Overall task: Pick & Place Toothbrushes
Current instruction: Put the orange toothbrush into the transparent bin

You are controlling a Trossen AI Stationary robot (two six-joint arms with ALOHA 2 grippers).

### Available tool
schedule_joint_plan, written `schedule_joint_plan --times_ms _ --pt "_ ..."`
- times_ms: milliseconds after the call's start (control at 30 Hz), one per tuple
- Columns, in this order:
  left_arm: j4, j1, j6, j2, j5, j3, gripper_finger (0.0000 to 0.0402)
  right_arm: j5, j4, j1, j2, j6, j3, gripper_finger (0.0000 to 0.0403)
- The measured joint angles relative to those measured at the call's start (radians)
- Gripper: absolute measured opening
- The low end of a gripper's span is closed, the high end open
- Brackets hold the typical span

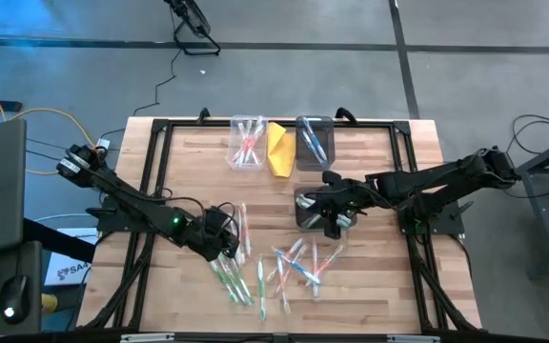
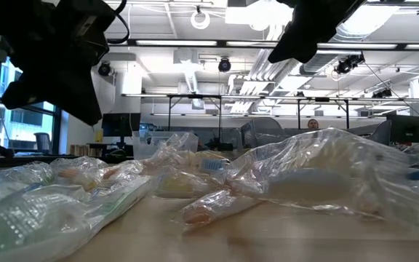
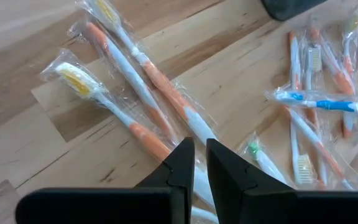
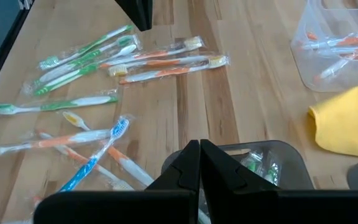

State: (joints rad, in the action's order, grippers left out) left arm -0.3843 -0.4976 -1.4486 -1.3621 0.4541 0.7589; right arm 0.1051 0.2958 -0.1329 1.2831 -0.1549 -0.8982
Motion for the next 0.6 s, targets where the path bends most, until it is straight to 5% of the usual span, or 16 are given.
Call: schedule_joint_plan --times_ms 333,600 --pt "-0.027 0.000 0.002 0.000 0.004 0.000 0.0039 0.127 0.000 0.013 0.000 0.005 0.000 0.0005" --pt "-0.077 0.000 -0.097 0.000 0.005 0.000 0.0039 0.046 0.000 0.088 0.000 0.079 0.000 0.0005"
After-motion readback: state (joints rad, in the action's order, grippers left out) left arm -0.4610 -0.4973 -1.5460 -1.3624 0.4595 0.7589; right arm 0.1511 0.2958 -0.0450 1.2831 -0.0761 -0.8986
